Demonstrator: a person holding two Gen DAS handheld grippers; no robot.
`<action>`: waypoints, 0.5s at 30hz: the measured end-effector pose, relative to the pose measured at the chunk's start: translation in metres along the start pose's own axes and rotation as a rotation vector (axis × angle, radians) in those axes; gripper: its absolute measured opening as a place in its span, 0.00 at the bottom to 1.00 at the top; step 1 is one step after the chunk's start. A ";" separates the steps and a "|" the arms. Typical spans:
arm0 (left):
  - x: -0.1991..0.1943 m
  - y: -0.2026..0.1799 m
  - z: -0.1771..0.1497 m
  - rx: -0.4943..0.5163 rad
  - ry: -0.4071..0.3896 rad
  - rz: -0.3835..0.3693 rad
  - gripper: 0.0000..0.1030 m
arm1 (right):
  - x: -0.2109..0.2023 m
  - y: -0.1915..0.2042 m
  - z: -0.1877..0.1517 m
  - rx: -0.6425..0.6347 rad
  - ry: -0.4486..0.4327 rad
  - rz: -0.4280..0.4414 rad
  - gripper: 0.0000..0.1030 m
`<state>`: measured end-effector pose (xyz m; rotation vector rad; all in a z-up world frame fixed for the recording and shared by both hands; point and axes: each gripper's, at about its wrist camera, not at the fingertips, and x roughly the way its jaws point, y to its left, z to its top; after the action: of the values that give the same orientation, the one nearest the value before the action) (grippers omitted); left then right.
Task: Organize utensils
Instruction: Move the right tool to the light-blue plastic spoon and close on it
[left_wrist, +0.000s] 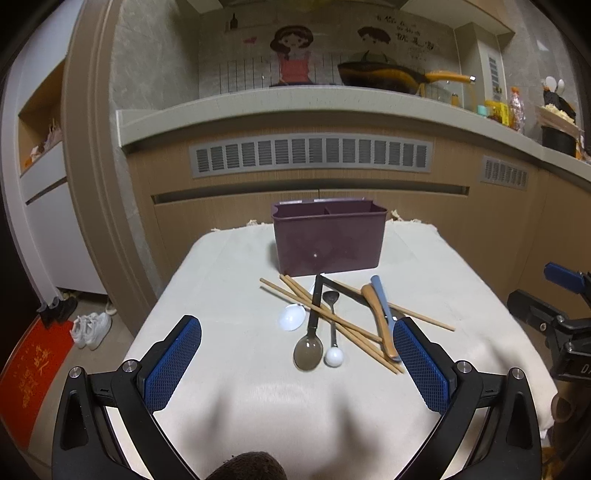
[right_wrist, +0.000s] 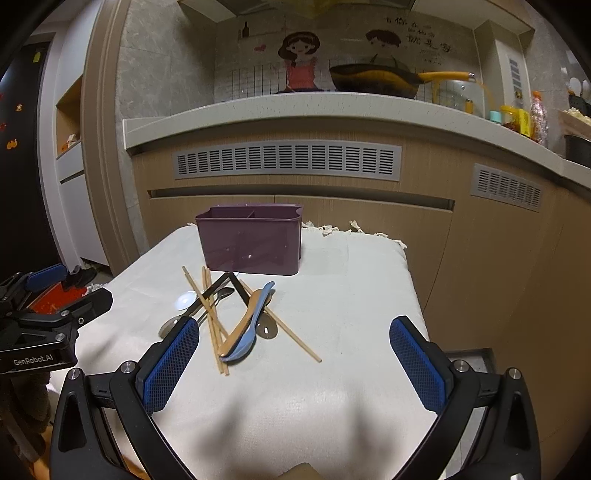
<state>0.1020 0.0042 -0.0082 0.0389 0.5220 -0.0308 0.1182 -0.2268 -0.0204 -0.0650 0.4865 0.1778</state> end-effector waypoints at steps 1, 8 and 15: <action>0.009 0.001 0.002 0.003 0.020 -0.001 1.00 | 0.007 -0.001 0.003 -0.008 0.006 -0.006 1.00; 0.069 0.011 0.006 0.017 0.164 -0.047 1.00 | 0.055 0.008 0.015 -0.087 0.058 -0.031 1.00; 0.108 0.026 0.012 0.044 0.168 0.057 1.00 | 0.118 0.018 0.021 -0.089 0.195 0.047 1.00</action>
<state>0.2029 0.0270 -0.0508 0.1003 0.6881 0.0169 0.2271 -0.1885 -0.0577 -0.1596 0.6750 0.2406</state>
